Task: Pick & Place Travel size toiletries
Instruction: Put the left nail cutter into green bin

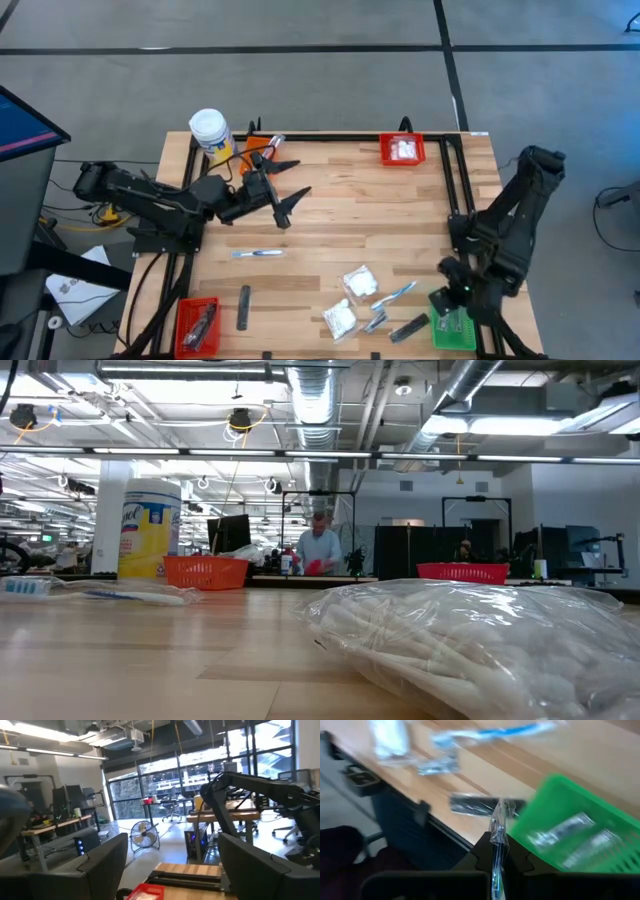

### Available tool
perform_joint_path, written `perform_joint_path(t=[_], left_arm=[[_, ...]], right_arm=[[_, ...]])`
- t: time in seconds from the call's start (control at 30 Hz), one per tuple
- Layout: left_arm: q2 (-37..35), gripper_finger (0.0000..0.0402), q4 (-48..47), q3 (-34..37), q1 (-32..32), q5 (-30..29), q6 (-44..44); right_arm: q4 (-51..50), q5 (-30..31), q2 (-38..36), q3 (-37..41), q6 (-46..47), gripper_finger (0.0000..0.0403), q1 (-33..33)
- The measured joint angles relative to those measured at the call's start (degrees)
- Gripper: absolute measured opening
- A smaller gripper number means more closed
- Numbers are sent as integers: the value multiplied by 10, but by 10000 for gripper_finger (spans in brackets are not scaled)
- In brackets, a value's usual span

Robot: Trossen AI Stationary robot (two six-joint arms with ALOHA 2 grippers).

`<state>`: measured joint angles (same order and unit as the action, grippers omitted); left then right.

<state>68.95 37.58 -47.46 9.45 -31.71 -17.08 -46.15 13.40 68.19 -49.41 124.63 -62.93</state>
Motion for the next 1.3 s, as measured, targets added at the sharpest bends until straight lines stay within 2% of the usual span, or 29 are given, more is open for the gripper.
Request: perform_joint_path(t=[0.2,0.47,0.8,1.3], left_arm=[[0,298,11,0,0,6,-3],[0,298,11,0,0,7,-6],[0,298,11,0,0,28,-6],[0,298,12,0,0,29,-7]], right_arm=[[-72,-31,51,-50,32,5,-17],[-63,-160,131,-61,53,7,-14],[-58,-182,187,-61,57,9,-17],[-98,-197,193,-53,53,16,-12]])
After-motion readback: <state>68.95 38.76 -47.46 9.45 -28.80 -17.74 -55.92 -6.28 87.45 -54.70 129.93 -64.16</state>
